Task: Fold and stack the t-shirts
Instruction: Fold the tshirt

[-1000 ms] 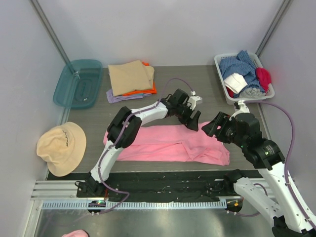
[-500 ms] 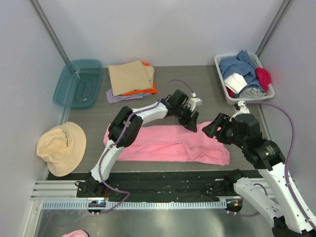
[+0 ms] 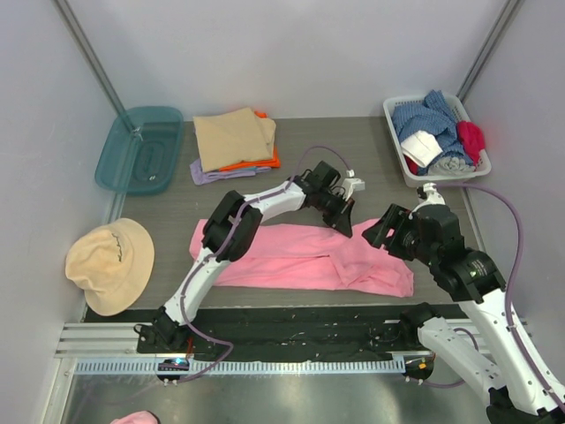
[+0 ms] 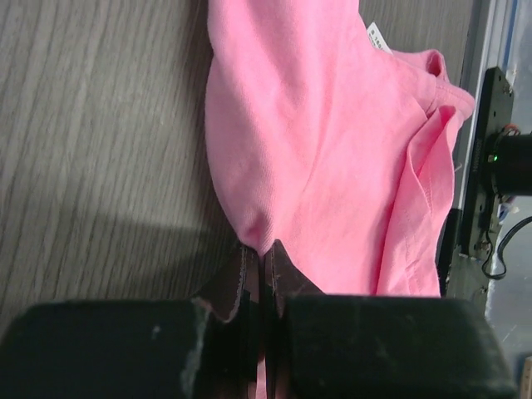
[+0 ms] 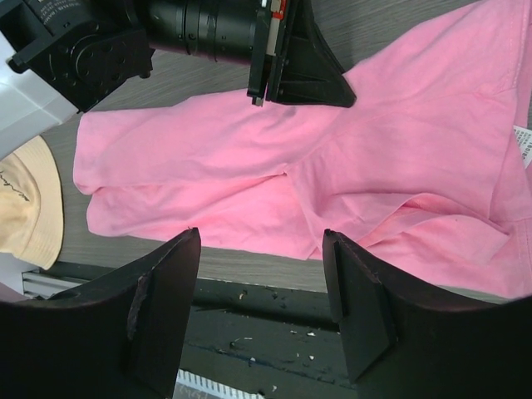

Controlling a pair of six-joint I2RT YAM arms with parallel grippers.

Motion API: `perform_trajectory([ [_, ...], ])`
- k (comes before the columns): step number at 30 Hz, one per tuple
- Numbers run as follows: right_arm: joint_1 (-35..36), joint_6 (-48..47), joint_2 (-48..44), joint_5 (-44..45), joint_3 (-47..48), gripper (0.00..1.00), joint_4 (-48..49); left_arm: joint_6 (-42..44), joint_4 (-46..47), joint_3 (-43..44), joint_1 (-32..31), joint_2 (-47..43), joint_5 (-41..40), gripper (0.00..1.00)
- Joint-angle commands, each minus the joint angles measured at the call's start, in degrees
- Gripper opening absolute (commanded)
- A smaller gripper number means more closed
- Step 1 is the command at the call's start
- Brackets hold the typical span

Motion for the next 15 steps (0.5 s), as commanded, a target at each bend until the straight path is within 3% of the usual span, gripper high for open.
perform_trajectory([
  [1,0.20,-0.40,0.65,1.88,-0.94,0.69,1.87,-3.88,-0.57,4.89,0.45,5.15,-1.13,0.00],
  [8,0.20,1.01,0.91,1.62,-2.52,0.69,3.54,-22.33,13.74,9.82,5.28,9.81,-1.21,0.00],
  [15,0.29,2.06,1.35,1.44,-4.28,0.68,5.56,-37.01,25.87,15.78,12.57,13.85,-6.57,0.00],
])
